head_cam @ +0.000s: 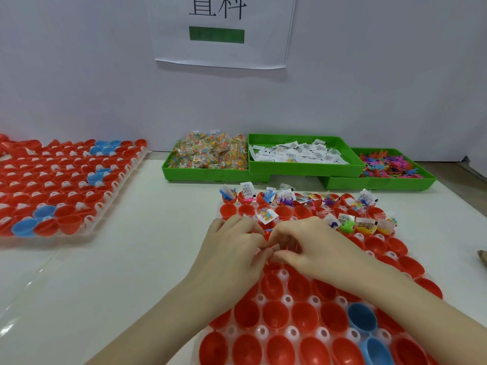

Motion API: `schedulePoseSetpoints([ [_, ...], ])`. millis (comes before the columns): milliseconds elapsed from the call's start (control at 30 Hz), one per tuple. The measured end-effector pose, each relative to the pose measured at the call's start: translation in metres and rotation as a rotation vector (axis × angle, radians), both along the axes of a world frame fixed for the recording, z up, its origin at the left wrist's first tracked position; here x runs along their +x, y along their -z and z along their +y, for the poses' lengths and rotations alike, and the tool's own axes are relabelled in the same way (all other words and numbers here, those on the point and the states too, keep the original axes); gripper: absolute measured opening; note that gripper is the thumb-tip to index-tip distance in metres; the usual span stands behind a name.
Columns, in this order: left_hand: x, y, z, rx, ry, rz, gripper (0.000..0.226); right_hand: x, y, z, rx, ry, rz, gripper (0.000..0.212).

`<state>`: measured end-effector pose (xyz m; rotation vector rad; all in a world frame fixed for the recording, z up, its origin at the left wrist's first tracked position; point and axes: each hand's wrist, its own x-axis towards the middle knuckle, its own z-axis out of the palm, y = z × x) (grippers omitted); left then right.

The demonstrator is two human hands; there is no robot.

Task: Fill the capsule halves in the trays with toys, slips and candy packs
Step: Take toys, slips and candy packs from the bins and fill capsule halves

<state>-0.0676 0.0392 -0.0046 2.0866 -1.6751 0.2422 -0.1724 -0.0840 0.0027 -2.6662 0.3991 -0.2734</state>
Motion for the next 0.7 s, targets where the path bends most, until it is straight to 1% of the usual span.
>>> schedulePoseSetpoints([
  [67, 0.002, 0.000, -0.001, -0.001, 0.010, -0.019, 0.014, 0.000, 0.001, 0.000, 0.014, 0.009, -0.002, 0.014],
  [167, 0.005, 0.000, -0.002, 0.023, 0.013, -0.042, 0.015, 0.000, 0.001, 0.001, 0.065, 0.026, -0.009, 0.027],
  [233, 0.006, -0.002, -0.003, 0.103, 0.010, -0.013, 0.020, -0.002, -0.001, -0.001, 0.100, 0.027, -0.014, 0.034],
  [367, 0.015, 0.003, -0.005, 0.146, -0.013, -0.035, 0.033, -0.006, -0.006, 0.000, 0.017, -0.007, 0.040, 0.034],
  [467, 0.013, -0.007, -0.003, 0.156, -0.016, -0.076, 0.047, -0.010, -0.010, 0.002, -0.042, -0.019, 0.016, 0.039],
  [533, 0.013, -0.011, -0.001, 0.114, 0.001, -0.088, 0.046, -0.015, -0.015, 0.002, -0.060, -0.008, -0.019, 0.041],
  [600, 0.016, -0.013, -0.001, 0.019, 0.003, -0.094, 0.044, -0.021, -0.021, -0.002, -0.097, 0.010, -0.029, 0.043],
  [667, 0.021, -0.016, -0.004, -0.072, -0.012, -0.024, 0.039, -0.027, -0.031, -0.011, -0.115, 0.043, -0.051, 0.040],
  [700, 0.027, -0.018, -0.005, -0.113, -0.030, 0.010, 0.038, -0.031, -0.037, -0.019, -0.102, 0.075, -0.096, 0.036],
])
